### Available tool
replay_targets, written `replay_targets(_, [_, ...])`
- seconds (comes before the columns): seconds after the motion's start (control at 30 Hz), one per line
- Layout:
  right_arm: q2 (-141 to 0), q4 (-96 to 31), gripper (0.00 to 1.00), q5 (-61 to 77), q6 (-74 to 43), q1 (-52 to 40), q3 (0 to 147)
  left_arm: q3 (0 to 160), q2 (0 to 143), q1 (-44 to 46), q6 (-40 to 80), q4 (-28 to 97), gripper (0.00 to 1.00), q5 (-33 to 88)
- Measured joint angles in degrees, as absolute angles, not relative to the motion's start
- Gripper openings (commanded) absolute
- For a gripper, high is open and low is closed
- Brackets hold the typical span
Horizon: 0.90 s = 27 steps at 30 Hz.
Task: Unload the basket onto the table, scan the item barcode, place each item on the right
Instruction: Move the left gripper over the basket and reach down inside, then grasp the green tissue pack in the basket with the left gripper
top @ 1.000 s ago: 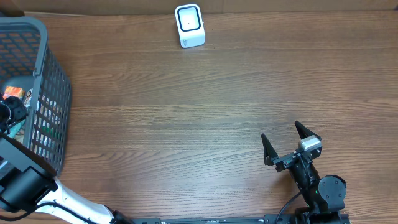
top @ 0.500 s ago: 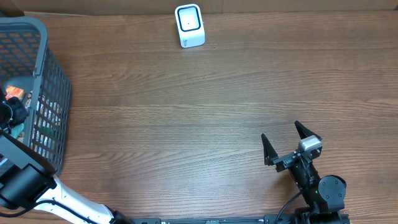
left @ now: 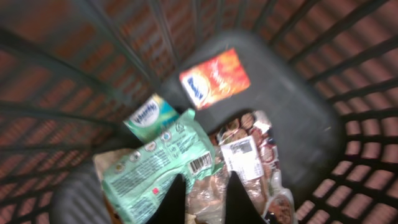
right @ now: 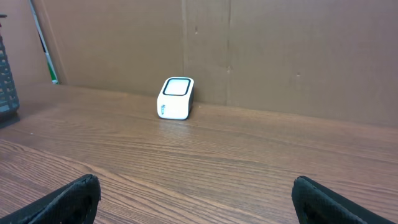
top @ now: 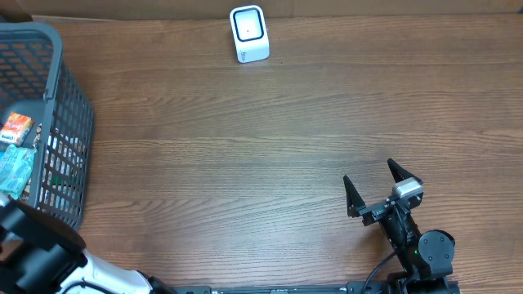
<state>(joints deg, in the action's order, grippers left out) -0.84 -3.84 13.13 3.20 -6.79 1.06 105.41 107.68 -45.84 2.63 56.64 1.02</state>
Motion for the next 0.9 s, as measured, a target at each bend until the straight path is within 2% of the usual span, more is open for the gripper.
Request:
replay_targets(0.03, [-0.8, -3.9, 1.00, 13.1, 3.2, -6.8, 1.1, 105.6, 106.7, -45.8, 1.7, 56.6, 0.47, 1.0])
replay_targets(0.07, [-0.8, -3.9, 1.00, 13.1, 3.2, -6.8, 1.1, 105.6, 106.5, -45.8, 0.8, 56.9, 0.60, 1.0])
replay_targets(0.1, [-0.8, -3.8, 1.00, 13.1, 3.2, -6.8, 1.1, 105.5, 106.5, -45.8, 0.0, 57.1, 1.00, 1.0])
replay_targets(0.47, [-0.8, -3.9, 1.00, 13.1, 3.2, -6.8, 1.1, 98.7, 112.5, -45.8, -6.7, 56.4, 1.00, -3.4])
replay_targets(0.9, [-0.8, -3.9, 1.00, 13.1, 3.2, -6.8, 1.1, 98.4, 117.8, -45.9, -13.6, 55.5, 0.99, -4.3])
